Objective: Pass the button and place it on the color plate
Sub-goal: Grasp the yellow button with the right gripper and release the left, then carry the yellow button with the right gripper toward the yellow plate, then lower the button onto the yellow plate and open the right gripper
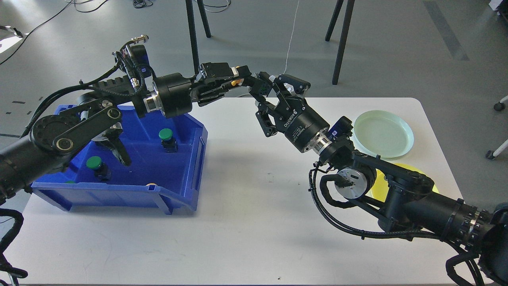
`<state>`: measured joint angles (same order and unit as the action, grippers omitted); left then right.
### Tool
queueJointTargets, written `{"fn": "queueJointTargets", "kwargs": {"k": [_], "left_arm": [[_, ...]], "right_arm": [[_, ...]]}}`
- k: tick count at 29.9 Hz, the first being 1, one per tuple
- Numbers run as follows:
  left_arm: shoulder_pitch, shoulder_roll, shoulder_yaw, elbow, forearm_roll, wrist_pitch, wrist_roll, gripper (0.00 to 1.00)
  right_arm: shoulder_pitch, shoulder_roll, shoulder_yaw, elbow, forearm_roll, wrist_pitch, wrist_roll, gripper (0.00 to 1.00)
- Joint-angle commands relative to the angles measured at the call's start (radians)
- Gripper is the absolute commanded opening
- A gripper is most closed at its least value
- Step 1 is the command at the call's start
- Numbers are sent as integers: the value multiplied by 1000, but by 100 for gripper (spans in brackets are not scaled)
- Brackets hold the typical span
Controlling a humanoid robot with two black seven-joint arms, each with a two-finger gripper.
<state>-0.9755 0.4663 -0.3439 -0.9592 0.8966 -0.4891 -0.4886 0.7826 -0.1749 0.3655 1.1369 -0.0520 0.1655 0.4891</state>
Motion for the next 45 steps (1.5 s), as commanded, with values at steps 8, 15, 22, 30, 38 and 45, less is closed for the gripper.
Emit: {"fn": "queueJointTargets", "kwargs": {"k": [8,15,22,30,38,45], "left_arm": [[-9,-11,-3,13,-5,0,0,95],[-11,-15,-3,26,-33,0,0,99],[-12,-17,-3,43,-35,0,0,99],[-12,-17,-4,43,-35,0,0,99],[-12,-17,-4,43,-35,0,0,99],[-12,-17,-4,43,-36,0,0,99]], "right_arm": [[0,-12,3,3,0,0,0,1],[-49,-246,53,105,3,-18,0,1],[-248,-762,124,455,0,-100,0,1],[-532,-1041,118,581,17,-219,0,1],[-583,-936,55,548,-47,-654,0,1],[-574,-746,-16,348,-320,-654,0,1]]}}
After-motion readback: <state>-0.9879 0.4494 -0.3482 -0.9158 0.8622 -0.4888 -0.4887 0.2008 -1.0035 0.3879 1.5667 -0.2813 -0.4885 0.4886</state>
